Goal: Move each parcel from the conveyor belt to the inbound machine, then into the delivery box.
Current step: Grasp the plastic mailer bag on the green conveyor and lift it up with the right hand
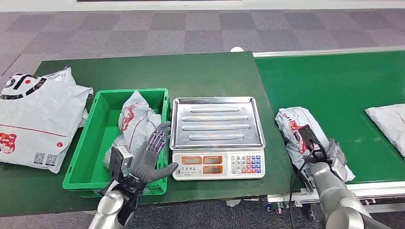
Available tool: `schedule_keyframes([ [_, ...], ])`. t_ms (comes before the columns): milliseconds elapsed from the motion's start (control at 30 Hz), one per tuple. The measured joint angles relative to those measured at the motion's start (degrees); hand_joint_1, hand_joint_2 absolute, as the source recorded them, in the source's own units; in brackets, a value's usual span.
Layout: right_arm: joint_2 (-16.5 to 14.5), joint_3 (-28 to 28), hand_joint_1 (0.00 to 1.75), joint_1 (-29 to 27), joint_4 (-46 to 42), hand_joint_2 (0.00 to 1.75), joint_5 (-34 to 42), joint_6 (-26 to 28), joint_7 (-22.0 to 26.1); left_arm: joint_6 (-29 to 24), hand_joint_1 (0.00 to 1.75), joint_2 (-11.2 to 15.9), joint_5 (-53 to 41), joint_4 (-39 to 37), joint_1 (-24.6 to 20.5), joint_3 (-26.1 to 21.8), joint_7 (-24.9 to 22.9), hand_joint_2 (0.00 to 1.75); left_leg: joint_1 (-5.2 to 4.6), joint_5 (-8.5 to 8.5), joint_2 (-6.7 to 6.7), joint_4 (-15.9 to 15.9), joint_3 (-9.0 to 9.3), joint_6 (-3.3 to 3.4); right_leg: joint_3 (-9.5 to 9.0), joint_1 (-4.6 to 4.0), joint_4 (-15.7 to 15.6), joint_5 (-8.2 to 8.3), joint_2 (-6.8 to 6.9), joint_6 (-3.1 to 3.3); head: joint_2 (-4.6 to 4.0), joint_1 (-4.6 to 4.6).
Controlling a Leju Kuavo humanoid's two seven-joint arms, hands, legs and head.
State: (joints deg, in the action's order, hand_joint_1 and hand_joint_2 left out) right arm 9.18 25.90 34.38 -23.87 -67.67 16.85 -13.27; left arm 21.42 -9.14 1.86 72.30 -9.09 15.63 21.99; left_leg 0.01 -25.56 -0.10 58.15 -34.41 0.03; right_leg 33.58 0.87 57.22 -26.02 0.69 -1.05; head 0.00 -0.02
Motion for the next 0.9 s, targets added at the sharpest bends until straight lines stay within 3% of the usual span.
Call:
schedule_keyframes([
  [67, 0.0, -0.01, 0.0, 0.0, 0.01, 1.75, -0.01, -0.02, -0.01, 0.01, 0.0, -0.01, 0.0, -0.01, 0.0, 0.0, 0.0, 1.75, 0.0, 0.0, 0.0, 0.0, 0.0, 0.0, 0.0, 0.0, 0.0, 0.0, 0.0, 0.0, 0.0, -0.01],
  [200, 0.05, -0.07, 1.75, 0.02, 0.08, 1.75, -0.07, -0.5, -0.07, 0.07, 0.0, -0.04, -0.02, -0.08, -0.03, 0.0, 0.0, 1.75, 0.0, 0.0, 0.0, 0.0, 0.0, 0.0, 0.0, 0.0, 0.0, 0.0, 0.0, 0.0, -0.01, -0.02],
  [400, 0.35, -0.11, 1.75, 0.06, 0.67, 1.75, 0.59, -3.79, 2.46, 0.32, 0.0, -0.36, -0.31, -1.55, -0.94, 0.0, 0.19, 1.75, 0.0, 0.0, 0.0, 0.01, 0.01, 0.0, 0.0, 0.0, 0.0, 0.0, -0.01, 0.0, -0.01, -0.02],
  [900, 0.44, -0.09, 1.75, 0.03, 1.15, 1.75, 0.91, -5.19, 5.04, 0.33, 0.0, -0.46, -0.33, -2.11, -1.14, 0.0, 0.48, 1.75, 0.0, 0.0, 0.02, 0.0, 0.0, -0.01, 0.02, -0.01, 0.0, 0.0, -0.03, 0.0, -0.01, 0.0],
])
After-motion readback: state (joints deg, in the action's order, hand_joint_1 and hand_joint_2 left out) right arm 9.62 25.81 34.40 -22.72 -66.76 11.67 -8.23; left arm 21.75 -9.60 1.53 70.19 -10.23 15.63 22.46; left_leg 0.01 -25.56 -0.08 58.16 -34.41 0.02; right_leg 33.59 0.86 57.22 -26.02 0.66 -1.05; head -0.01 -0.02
